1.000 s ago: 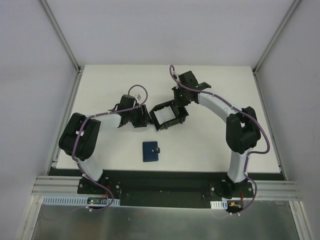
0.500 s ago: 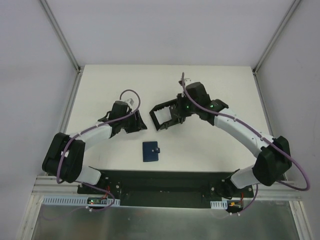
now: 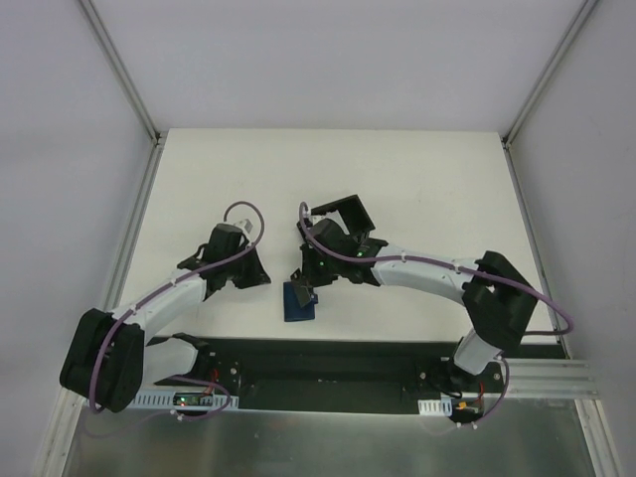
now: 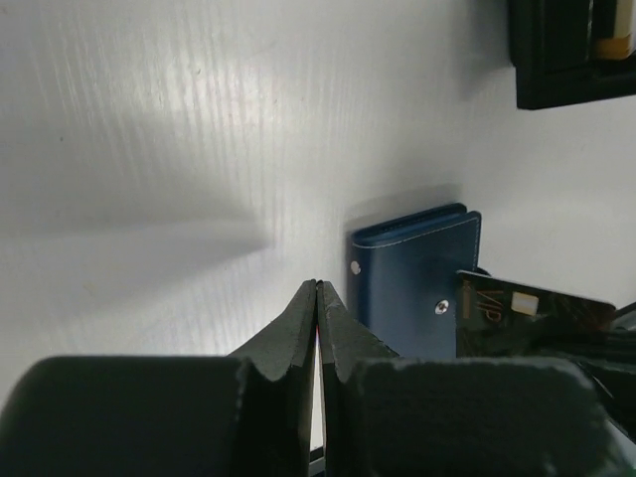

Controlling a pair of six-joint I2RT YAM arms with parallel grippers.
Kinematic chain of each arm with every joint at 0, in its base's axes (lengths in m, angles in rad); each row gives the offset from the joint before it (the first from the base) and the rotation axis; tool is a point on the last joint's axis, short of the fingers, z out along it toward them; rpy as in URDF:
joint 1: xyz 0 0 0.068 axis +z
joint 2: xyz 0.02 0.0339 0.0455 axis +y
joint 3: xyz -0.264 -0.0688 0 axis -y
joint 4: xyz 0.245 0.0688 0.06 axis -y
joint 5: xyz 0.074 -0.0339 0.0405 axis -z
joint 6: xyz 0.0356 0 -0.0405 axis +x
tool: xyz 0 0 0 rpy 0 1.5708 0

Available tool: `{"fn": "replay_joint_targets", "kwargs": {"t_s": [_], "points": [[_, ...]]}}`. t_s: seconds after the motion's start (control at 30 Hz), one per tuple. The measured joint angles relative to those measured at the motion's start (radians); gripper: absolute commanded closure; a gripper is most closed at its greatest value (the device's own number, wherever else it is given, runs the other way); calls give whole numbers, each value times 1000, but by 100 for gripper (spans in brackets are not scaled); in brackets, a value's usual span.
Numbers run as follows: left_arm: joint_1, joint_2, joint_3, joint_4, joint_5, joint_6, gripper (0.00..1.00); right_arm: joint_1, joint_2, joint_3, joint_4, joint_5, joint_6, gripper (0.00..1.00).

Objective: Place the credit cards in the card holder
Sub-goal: Open the card holder at the center of the board.

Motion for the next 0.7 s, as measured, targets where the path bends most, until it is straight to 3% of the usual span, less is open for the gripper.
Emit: {"fn": "replay_joint_targets", "kwargs": {"t_s": [0.2,0.7], "points": [[-9,-27,-42,-19,1,-3,100,10,57,-1,-18,20,22,100],[-85,-10,-45,-23,-9,-12,100,10,-42,-132,-34,140,48,99]]}}
